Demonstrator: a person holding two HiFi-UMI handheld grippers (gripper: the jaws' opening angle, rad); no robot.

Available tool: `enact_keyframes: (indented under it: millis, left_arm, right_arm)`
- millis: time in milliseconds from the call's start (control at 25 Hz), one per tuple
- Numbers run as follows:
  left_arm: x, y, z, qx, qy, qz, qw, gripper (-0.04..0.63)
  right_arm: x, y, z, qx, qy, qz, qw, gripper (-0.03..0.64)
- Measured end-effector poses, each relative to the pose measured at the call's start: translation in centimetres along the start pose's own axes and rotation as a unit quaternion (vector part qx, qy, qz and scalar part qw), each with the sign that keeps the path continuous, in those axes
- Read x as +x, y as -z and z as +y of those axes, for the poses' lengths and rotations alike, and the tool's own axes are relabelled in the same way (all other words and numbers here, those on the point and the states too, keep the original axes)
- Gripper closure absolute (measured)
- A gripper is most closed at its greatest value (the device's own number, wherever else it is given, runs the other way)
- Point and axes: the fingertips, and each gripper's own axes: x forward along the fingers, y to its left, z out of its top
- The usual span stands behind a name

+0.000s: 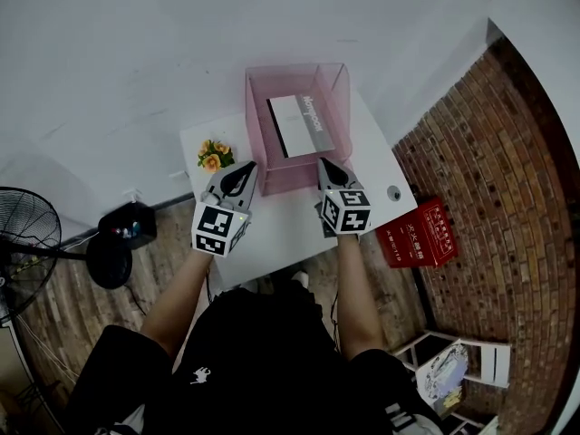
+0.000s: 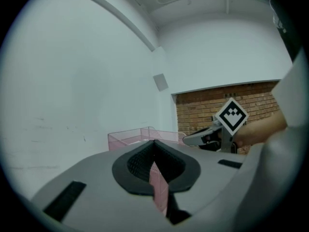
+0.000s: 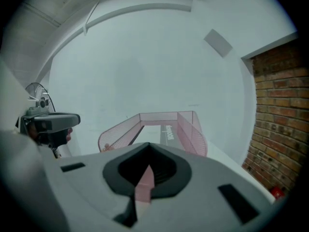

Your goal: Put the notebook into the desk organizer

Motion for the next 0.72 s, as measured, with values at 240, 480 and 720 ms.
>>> enact_keyframes:
  millis: [240,480,720]
  left_arm:
    - [-0.9,0.2,-0.8,0.030,0.013,-0.003,0.9995,0.592]
    - [-2.1,-0.3,-2.3,0.027,0.030,-0.014,0.9991,0.592]
    - [-3.4,-0.1,-4.0,0.004,0.031,-0.013,0.9994,0.592]
  right_arm:
    - [-3.2,-0.9,1.0,0.021,0.021,-0.036,0.999,0.617]
    - [-7.0,-1.5,2.4,0.040,0.038,-0.063,0.997,0.617]
    - [-10.6,-1.3,3.2,0.042,0.038,-0.081,0.995,0.617]
